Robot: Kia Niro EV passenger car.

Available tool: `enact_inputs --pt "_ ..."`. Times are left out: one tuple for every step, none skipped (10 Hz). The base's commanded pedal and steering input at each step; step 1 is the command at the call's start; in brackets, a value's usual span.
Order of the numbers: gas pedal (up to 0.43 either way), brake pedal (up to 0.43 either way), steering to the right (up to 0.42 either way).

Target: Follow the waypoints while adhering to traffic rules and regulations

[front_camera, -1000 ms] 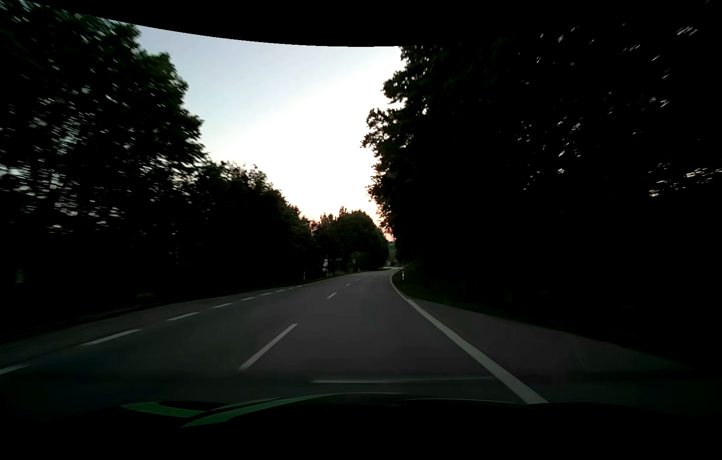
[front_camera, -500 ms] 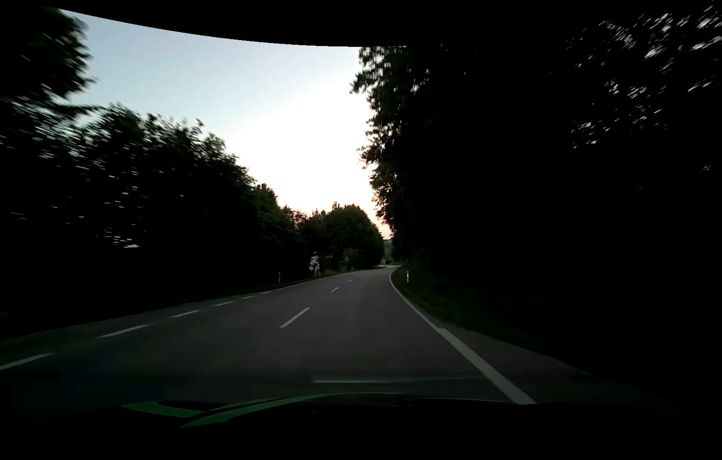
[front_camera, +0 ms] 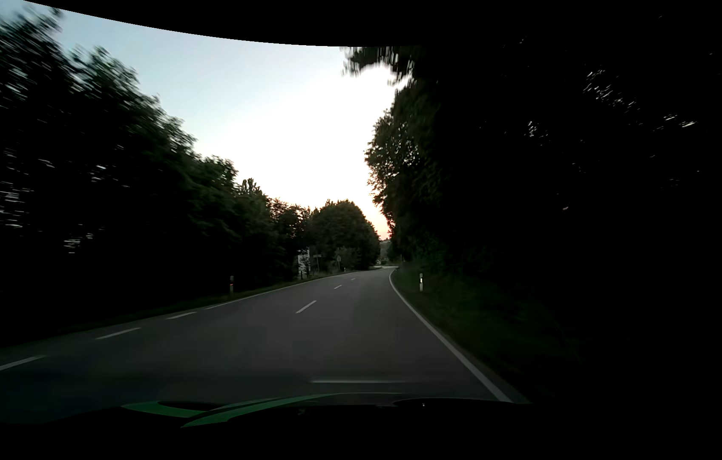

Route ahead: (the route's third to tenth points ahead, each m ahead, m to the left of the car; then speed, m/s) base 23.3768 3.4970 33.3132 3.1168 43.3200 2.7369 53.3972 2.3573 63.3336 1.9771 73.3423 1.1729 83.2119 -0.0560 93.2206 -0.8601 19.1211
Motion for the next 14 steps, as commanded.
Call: enact_inputs --pt "0.488 0.0 0.004" --pt "0.488 0.0 0.005" --pt "0.488 0.0 0.005" --pt "0.488 0.0 0.005" --pt "0.488 0.0 0.005" --pt "0.488 0.0 0.008" --pt "0.488 0.0 0.009" --pt "0.488 0.0 0.009" --pt "0.488 0.0 0.009" --pt "0.488 0.0 0.009" --pt "0.488 0.0 0.009" --pt "0.488 0.0 0.009" --pt "0.488 0.0 0.009" --pt "0.488 0.0 0.008"
